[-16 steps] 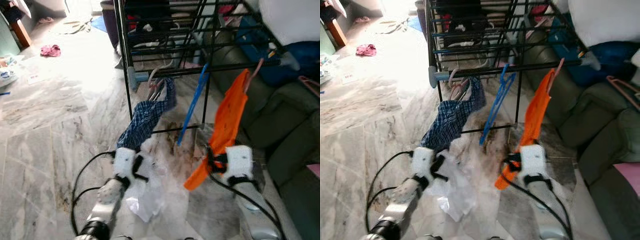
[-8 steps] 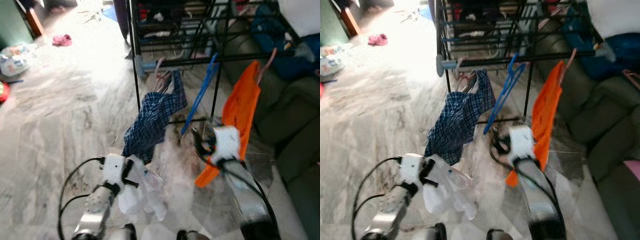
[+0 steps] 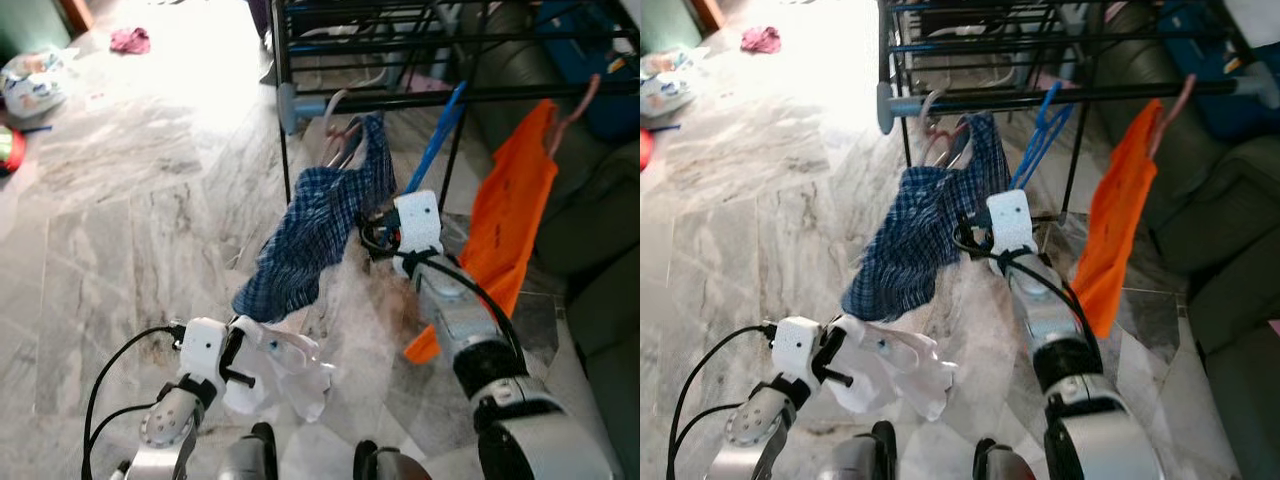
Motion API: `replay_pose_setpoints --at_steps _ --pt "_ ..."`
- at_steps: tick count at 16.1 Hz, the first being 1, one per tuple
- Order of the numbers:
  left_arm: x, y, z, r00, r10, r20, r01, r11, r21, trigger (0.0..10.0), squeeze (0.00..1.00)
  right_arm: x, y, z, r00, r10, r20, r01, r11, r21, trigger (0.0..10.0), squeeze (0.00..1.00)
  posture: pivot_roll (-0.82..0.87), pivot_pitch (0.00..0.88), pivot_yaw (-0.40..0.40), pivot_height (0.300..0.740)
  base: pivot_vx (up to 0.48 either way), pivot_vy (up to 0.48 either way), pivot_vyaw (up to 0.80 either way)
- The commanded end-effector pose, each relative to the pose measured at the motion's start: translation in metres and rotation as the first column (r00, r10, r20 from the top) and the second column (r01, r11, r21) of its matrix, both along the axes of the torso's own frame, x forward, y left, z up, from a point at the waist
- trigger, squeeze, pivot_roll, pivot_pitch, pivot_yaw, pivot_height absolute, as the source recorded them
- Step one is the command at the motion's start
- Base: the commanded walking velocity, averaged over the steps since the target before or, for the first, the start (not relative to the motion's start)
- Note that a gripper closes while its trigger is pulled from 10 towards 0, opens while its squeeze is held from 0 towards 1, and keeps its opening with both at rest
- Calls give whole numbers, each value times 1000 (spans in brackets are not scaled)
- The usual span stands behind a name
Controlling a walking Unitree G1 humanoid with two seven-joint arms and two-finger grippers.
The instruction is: Hang hanger
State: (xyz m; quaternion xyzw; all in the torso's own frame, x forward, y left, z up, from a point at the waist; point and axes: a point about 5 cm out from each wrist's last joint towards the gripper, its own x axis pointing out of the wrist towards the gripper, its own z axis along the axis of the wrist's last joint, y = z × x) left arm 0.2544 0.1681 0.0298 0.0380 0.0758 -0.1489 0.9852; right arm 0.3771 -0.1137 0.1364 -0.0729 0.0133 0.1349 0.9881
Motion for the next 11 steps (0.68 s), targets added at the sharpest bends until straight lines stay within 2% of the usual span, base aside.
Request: replay_pose_setpoints --at_steps 1,5,6,8,11 --pt "-4 3 0 1000 13 -4 -13 1000 4 10000 0 -1 -6 -11 998 -31 -52 31 1000 -2 10000 0 273 298 -1 740 0 0 0" --pt "-3 0 3 1000 13 -11 -13 1000 6 10000 0 1 -34 -14 984 -171 -42 170 985 -18 10000 0 252 292 4 740 0 0 0" --pt "0 -2 4 1000 5 -14 -5 1000 6 10000 0 -1 -46 -15 973 -230 -15 229 973 -33 10000 0 235 292 8 740 0 0 0" --pt "3 -7 4 1000 -15 -21 15 1000 3 10000 0 -4 -55 -14 969 -246 13 247 968 -46 10000 0 211 290 12 740 0 0 0" --pt "7 -14 3 999 -34 -30 34 999 3 10000 0 -3 -58 -11 974 -225 34 227 972 -68 10000 0 191 286 15 740 0 0 0"
